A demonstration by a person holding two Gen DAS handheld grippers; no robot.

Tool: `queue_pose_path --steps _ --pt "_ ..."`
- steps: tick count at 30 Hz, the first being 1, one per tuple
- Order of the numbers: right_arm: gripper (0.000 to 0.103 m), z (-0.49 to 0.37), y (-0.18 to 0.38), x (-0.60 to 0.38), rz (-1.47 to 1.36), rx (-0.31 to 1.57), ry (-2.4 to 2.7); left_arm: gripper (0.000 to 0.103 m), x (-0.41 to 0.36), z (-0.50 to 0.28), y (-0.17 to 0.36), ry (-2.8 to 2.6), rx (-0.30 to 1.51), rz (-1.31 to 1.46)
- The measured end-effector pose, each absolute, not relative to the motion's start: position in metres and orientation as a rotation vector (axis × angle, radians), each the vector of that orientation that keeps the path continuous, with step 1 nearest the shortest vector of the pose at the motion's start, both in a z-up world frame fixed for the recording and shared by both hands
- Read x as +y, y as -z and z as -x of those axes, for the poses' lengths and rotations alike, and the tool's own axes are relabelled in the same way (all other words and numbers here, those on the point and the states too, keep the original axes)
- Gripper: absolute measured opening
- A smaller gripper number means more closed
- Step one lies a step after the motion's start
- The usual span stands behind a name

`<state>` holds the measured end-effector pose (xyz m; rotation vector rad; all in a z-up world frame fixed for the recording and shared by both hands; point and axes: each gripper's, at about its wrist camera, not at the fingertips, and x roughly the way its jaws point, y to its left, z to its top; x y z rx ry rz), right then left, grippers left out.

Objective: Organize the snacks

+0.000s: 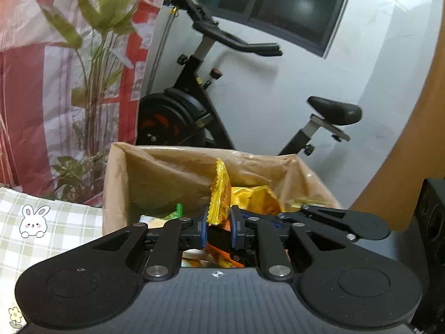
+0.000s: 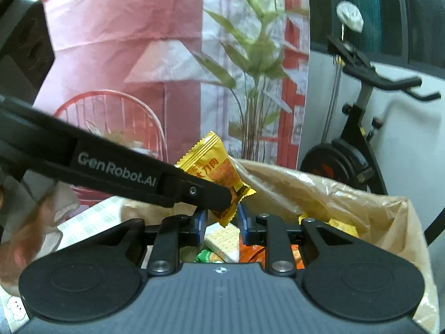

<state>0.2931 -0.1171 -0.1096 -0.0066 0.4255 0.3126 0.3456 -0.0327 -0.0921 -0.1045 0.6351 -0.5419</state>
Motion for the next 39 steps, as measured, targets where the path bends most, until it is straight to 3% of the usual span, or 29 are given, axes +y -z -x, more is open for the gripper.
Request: queue_pose_path --steps 1,2,3,4,11,13,16,19,27,39 --pt "0.029 -0.296 0.111 -0.119 0.003 0.439 -0.303 0.035 -0.033 -0.348 0.094 0.526 0.637 0.090" --pt "0.030 -0.300 0.112 -0.120 0.001 0.453 -0.293 0.055 -0.031 -0.347 0.094 0.507 0.629 0.073" --pt "0.030 -0.301 0.113 -0.122 0.000 0.457 -0.283 0.068 -0.029 -0.345 0.093 0.492 0.617 0.063" --pt "0.034 -0.301 0.113 -0.124 -0.002 0.456 -0.275 0.071 -0.027 -0.343 0.093 0.480 0.600 0.053" --pt "0.060 -0.288 0.107 -0.145 -0.042 0.471 -0.197 0.078 -0.021 -0.329 0.083 0.427 0.561 -0.005" --pt "0.075 -0.280 0.100 -0.150 -0.056 0.463 -0.179 0.080 -0.024 -0.319 0.076 0.412 0.537 -0.034" --pt "0.085 -0.264 0.086 -0.155 -0.059 0.449 -0.161 0.087 -0.027 -0.303 0.062 0.392 0.499 -0.069" --pt "0.095 -0.242 0.072 -0.161 -0.080 0.433 -0.163 0.088 -0.030 -0.284 0.046 0.388 0.468 -0.093" --pt "0.103 -0.182 0.034 -0.172 -0.100 0.347 -0.088 0.091 -0.041 -0.231 0.013 0.322 0.371 -0.130" --pt "0.103 -0.103 -0.005 -0.179 -0.181 0.233 -0.040 0.096 -0.053 -0.163 -0.018 0.250 0.265 -0.159"
